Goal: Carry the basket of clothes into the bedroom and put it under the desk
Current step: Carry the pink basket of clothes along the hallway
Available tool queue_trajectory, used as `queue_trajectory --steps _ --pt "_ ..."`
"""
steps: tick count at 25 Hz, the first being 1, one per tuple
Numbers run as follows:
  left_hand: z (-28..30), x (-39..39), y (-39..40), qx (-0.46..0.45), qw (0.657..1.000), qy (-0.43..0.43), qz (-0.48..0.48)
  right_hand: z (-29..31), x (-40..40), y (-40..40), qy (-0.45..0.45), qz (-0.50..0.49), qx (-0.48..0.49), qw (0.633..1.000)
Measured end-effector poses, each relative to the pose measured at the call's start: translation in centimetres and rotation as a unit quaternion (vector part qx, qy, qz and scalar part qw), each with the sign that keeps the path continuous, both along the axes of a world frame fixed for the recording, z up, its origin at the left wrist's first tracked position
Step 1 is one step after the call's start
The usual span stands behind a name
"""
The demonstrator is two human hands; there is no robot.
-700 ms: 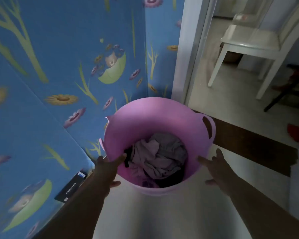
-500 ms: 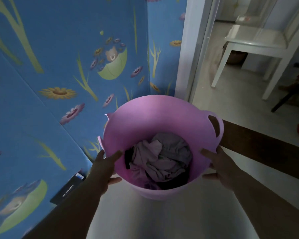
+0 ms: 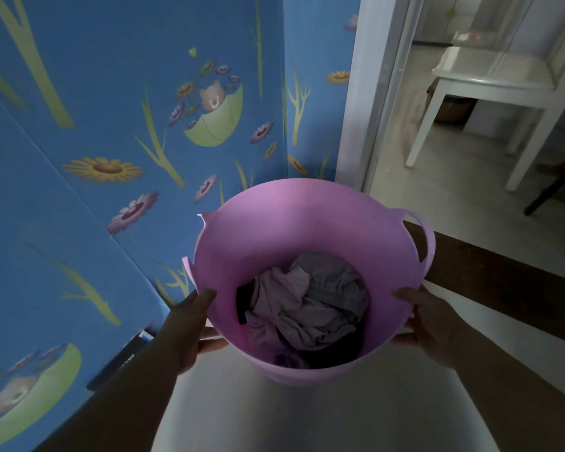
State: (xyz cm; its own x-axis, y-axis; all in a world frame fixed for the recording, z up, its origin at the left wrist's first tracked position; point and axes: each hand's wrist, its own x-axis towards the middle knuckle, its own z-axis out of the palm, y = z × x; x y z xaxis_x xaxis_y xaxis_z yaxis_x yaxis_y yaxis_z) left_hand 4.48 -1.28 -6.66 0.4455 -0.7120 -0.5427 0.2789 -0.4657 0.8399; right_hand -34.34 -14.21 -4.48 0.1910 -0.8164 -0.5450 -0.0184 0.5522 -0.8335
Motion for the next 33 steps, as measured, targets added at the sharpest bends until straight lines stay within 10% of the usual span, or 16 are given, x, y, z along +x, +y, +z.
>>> queue_trajectory --steps 33 --pt "-3.0 2.3 0.7 -0.038 0.998 0.039 -0.022 -1.3 -1.5 0.8 -0.066 -0.005 -0.019 0.998"
